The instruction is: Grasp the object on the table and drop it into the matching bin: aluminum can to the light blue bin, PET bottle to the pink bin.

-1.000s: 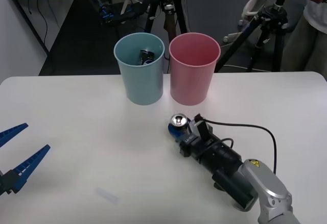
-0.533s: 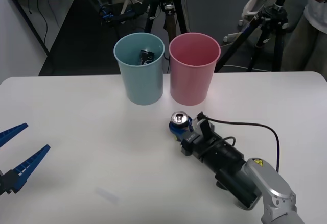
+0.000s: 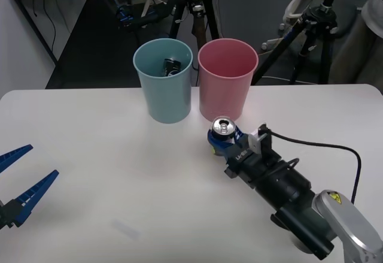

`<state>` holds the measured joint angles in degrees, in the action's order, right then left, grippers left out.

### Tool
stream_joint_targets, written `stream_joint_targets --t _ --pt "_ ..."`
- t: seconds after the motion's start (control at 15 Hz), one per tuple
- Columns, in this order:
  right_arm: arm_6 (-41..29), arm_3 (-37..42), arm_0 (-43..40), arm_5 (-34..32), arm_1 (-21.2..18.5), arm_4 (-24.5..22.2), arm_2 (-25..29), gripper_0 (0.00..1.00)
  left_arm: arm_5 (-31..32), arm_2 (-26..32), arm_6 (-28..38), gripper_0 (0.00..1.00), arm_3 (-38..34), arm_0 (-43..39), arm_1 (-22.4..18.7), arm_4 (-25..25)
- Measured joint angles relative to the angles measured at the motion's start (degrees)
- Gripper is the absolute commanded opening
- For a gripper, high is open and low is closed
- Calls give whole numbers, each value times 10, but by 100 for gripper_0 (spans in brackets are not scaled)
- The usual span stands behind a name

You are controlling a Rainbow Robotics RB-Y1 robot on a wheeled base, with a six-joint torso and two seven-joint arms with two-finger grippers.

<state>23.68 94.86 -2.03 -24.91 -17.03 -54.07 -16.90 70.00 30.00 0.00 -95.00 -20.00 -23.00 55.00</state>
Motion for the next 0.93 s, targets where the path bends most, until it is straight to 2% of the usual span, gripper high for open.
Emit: stream_joint_targets --t 0.4,0.67,0.93 --pt "-22 142 -55 25 -64 65 21 0 0 0 0 100 0 0 0 0" --pt "-34 190 -45 36 -66 70 47 0 0 0 0 100 0 0 0 0" --pt "-46 199 10 86 -64 70 21 0 0 0 0 100 0 0 0 0"
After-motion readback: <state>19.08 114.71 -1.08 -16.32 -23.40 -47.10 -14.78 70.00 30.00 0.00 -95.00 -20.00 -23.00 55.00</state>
